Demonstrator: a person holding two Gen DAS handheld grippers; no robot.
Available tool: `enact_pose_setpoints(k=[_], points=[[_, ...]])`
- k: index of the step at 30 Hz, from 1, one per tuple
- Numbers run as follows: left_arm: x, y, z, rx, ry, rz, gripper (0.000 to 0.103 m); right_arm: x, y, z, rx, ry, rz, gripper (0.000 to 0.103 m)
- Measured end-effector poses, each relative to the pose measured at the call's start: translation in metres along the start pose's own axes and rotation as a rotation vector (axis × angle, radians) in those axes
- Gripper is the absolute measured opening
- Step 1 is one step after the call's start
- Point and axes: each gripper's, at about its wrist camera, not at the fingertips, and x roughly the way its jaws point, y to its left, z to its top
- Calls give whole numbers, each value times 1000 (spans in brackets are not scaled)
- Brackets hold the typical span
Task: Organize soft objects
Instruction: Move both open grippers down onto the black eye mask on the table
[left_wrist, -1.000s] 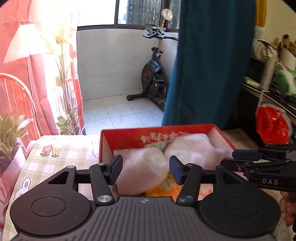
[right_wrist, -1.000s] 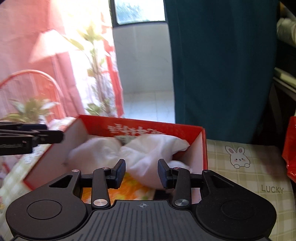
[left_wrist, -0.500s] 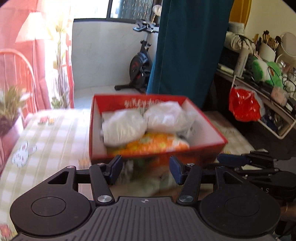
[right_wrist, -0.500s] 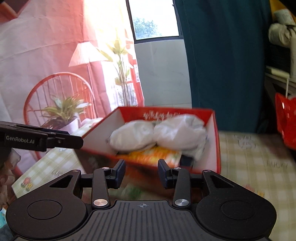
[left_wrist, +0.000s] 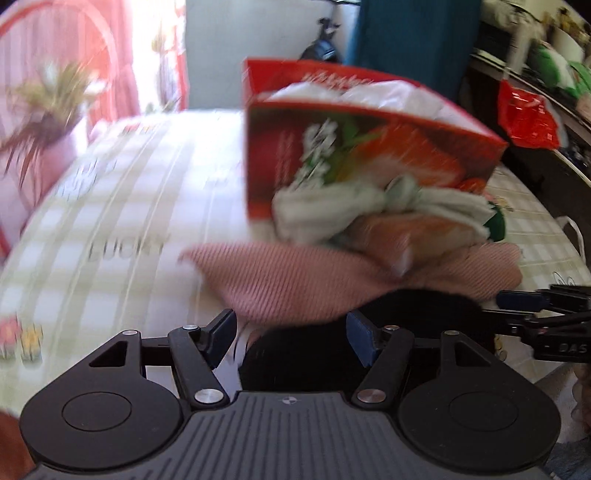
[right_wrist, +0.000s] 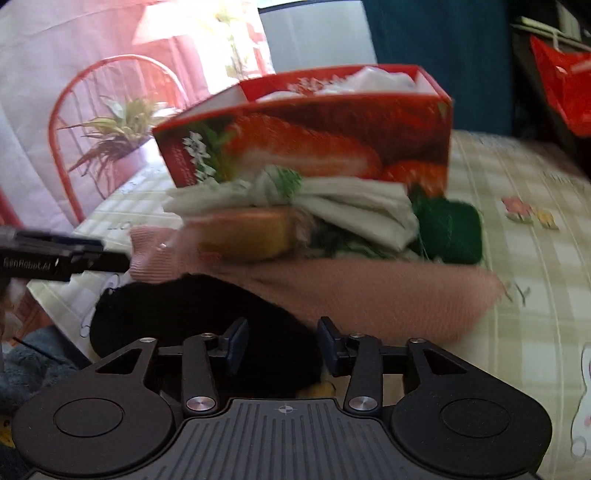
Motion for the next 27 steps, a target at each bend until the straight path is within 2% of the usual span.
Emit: enact_pose_setpoints(k=[3, 7, 9, 14, 16, 18, 23, 27], points=[[7, 6, -13, -53, 36, -14, 68, 2, -3, -10, 26, 31, 3, 54], [10, 8, -14, -48, 46, -14, 68, 5, 0, -12, 14, 62, -7, 57], [11, 5, -16, -23, 46, 1, 68, 7, 3, -13, -1, 64, -7, 63], [16, -16, -21, 54, 53, 13, 67, 13, 6, -8, -23, 60, -16, 67], [17, -21, -23, 80, 54, 26, 70, 15, 8, -9, -38, 59, -33, 73], [19, -24, -23, 94, 57, 22, 76, 18, 8, -8, -51, 64, -70, 87], [20, -27, -24, 103, 56, 19, 80, 23, 5, -9, -52, 77, -119, 103], [20, -28, -24, 104, 56, 19, 81, 26, 8, -11, -83, 84, -141, 103]])
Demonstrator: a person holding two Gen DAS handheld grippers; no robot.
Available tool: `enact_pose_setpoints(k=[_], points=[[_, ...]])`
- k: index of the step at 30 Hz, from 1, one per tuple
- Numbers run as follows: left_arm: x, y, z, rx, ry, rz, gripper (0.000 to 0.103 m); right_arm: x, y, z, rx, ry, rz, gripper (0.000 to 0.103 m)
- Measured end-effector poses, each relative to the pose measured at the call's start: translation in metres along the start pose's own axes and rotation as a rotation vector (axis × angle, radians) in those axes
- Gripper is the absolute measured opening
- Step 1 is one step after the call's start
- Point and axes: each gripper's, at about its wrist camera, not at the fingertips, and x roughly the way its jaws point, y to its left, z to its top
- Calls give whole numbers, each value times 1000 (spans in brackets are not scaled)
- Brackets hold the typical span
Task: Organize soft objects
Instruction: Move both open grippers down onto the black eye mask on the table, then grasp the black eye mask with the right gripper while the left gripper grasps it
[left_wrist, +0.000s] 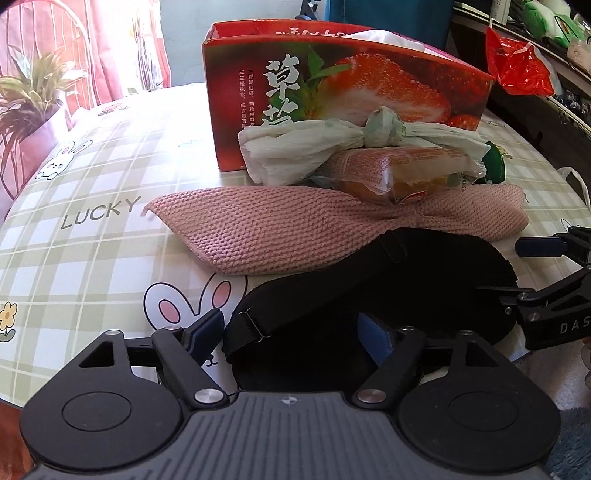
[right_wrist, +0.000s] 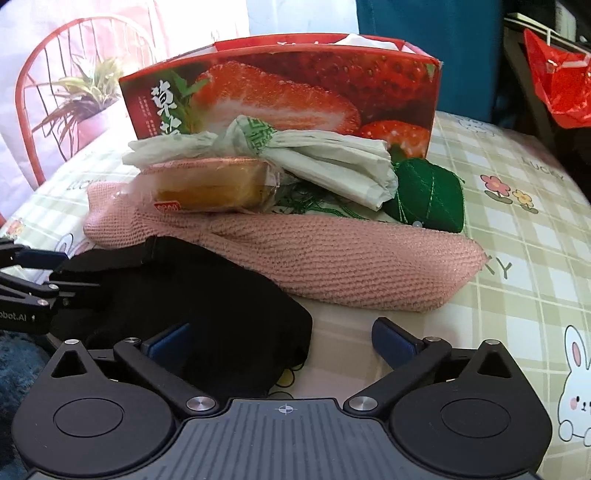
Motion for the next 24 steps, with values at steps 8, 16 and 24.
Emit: enact_pose_setpoints(k=[8, 16, 24], points=[[0, 1, 1, -4, 1, -3, 81, 5, 4, 0, -24, -8, -27, 103], [-1, 6, 1, -29, -3, -17, 80, 4, -3, 5, 0, 17, -4, 103], [-6, 13, 1, -71, -25, -54, 63, -23, -44, 2, 236, 57, 84, 96]])
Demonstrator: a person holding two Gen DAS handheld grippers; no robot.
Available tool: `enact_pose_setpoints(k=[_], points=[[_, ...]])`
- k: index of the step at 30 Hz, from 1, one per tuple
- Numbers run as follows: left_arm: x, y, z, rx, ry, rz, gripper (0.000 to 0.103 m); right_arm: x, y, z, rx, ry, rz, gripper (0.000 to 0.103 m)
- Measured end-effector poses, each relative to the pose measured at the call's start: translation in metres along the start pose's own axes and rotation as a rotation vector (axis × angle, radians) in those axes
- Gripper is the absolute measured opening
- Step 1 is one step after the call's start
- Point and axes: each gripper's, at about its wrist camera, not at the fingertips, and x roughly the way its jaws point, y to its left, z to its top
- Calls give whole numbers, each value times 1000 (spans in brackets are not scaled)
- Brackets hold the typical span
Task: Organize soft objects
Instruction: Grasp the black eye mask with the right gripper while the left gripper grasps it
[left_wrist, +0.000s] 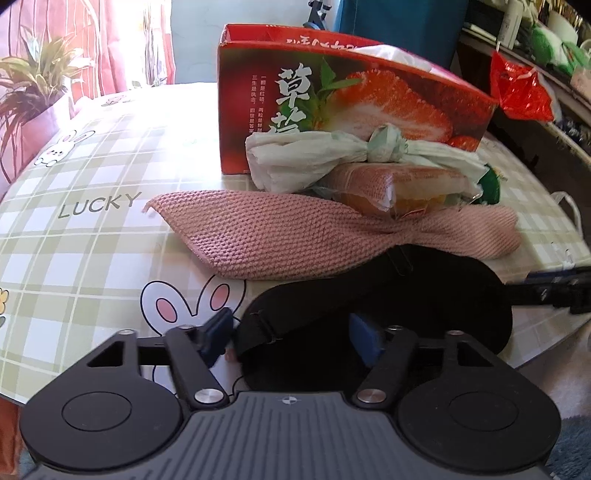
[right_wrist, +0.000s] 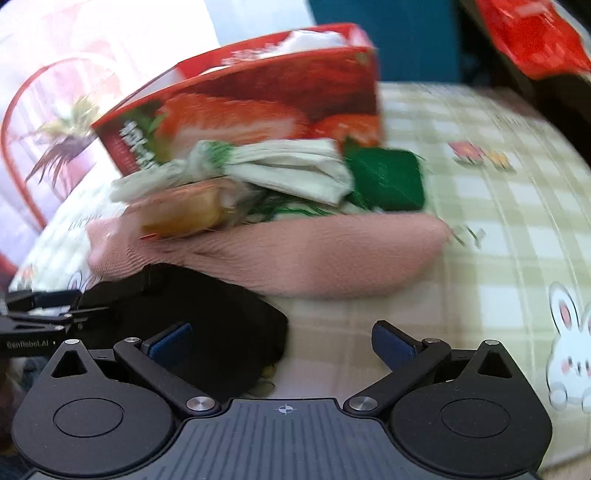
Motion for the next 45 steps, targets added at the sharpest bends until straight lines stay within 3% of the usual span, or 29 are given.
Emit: enact_pose_setpoints(k=[5, 8, 19, 20, 21, 22, 28, 31, 37, 43, 45], points=[[-6, 6, -4, -27, -11, -34, 52, 0, 15, -6, -42, 45, 3, 84], [-7, 11, -6, -46, -19, -57, 52, 3, 27, -6, -90, 63, 9, 80], [-6, 8, -6, -19, -23, -57, 52, 14, 38, 1, -136, 23, 3, 79], [-6, 8, -6, -19, -23, -58, 52, 14, 38, 1, -138, 17, 7, 72], [-6, 8, -6, -18, -23, -59, 52, 13, 38, 1, -138, 10, 21, 56], [-6, 8, -6, -16, -22, -59, 52, 12, 38, 2, -135, 12, 42, 48], [-6, 6, -5, -12, -22, -55, 52, -7, 39, 2, -150, -81, 51, 30], [-6, 6, -6, -11, -22, -54, 52, -17, 36, 4, -153, -111, 50, 13], [-6, 7, -6, -10, -23, -55, 54, -21, 32, 5, -162, -126, 14, 9], [-5, 8, -5, -12, -19, -58, 55, -6, 9, 1, -40, -76, 4, 10], [-5, 8, -3, -16, -9, -71, 60, -2, 3, -1, -6, -66, 7, 10]])
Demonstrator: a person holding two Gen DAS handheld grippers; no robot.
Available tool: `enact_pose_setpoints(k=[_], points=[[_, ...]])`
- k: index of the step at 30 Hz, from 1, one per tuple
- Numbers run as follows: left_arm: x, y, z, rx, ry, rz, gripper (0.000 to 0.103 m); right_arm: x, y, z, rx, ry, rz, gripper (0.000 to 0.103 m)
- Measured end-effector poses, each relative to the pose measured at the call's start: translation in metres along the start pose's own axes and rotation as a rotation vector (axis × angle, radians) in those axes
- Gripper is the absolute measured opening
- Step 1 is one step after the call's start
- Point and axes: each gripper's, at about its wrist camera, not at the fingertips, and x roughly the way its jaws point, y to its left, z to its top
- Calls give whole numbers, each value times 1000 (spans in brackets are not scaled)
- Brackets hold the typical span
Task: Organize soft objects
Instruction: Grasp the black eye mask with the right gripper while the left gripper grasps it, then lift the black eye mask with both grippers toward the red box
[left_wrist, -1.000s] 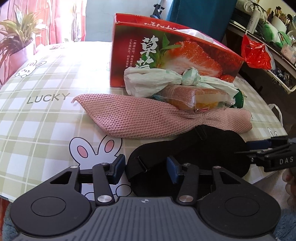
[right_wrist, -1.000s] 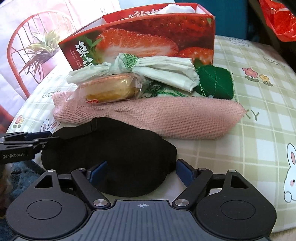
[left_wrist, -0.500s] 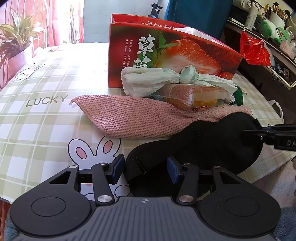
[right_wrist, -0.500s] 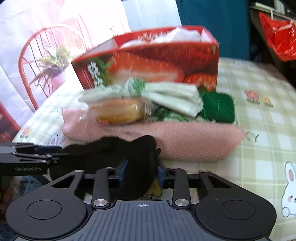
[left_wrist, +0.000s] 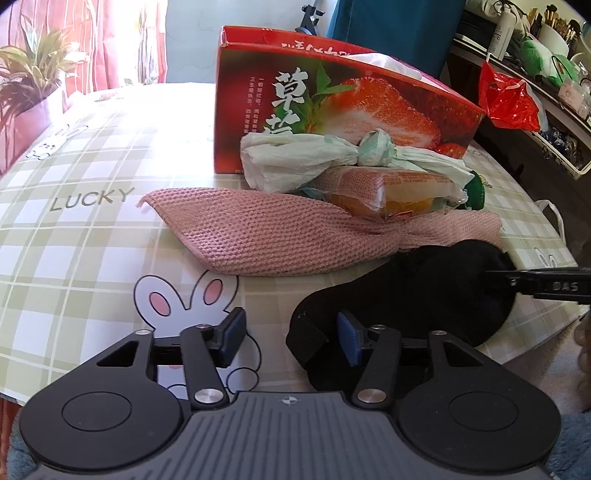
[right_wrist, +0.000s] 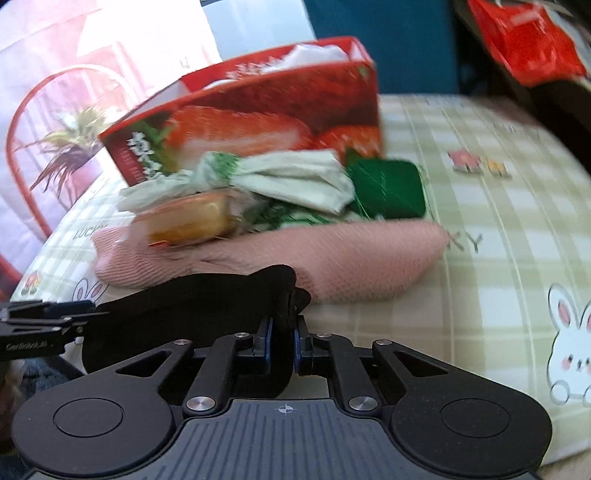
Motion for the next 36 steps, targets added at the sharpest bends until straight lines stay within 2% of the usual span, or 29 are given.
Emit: enact_pose_setpoints(k=[5, 8, 10, 11, 14, 16, 18, 23, 26, 29, 31, 33, 36], points=[[0, -10, 0, 26, 25, -21, 61, 7, -1, -5, 6, -8, -6, 10], [2, -17, 0, 57, 39, -5, 63, 7, 1, -6, -9, -17, -4, 10], [4, -22, 0, 74, 44, 18, 60, 7, 0, -7, -9, -20, 4, 10], [4, -24, 0, 84, 40, 30, 32, 7, -1, -7, -7, -22, 9, 10], [1, -24, 3, 81, 23, 45, 16, 7, -4, -7, -1, -26, 25, 10], [-5, -26, 6, 98, -9, 66, 12, 3, -6, -7, 6, -40, 36, 10], [-15, -34, 10, 158, -61, 94, 7, -3, -6, -7, 2, -62, 66, 9], [-27, -62, 23, 318, -170, 139, 6, -18, 0, -4, -59, -151, 58, 9], [-21, -66, 31, 336, -197, 159, 6, -21, -2, -2, -65, -187, 27, 9], [-6, -66, 34, 367, -213, 197, 6, -14, -4, -1, -71, -170, 19, 10], [5, -66, 30, 369, -203, 209, 6, -9, -7, 0, -63, -160, 18, 13], [11, -60, 27, 340, -193, 209, 6, -5, -10, 1, -46, -152, 10, 20], [13, -47, 27, 282, -182, 205, 6, -3, -18, 0, -9, -146, 4, 24]])
